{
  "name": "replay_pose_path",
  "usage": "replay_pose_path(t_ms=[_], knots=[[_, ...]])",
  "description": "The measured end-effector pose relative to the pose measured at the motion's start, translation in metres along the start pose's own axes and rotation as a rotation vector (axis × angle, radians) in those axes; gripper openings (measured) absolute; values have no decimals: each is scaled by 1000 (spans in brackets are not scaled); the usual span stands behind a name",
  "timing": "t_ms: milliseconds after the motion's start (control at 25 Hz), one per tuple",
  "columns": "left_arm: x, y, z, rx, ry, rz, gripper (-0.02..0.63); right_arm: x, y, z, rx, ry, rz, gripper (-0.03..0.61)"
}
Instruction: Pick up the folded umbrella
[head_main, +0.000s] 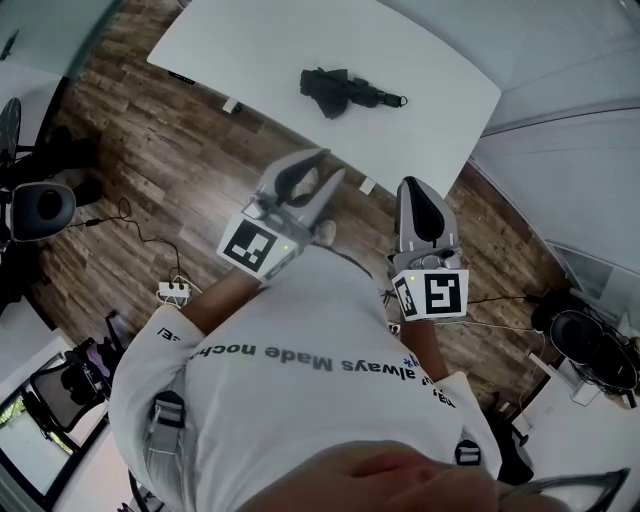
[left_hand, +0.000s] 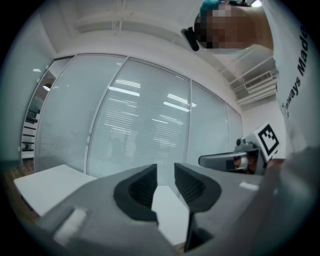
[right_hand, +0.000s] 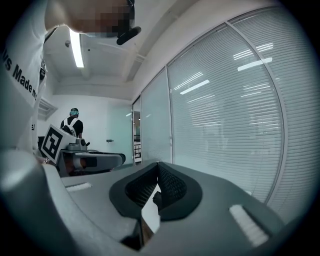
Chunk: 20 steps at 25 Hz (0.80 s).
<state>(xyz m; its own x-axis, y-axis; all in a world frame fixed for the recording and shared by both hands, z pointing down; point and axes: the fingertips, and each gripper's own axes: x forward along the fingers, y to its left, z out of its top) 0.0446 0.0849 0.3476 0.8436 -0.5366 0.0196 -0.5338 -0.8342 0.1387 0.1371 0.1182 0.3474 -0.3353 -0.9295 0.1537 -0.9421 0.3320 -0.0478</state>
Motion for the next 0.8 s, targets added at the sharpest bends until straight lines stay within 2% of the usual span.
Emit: replay_pose_path(t_ms=[800], knots=[[77, 212, 37, -23, -44, -20, 103, 222, -27, 47, -43, -11, -22, 2]])
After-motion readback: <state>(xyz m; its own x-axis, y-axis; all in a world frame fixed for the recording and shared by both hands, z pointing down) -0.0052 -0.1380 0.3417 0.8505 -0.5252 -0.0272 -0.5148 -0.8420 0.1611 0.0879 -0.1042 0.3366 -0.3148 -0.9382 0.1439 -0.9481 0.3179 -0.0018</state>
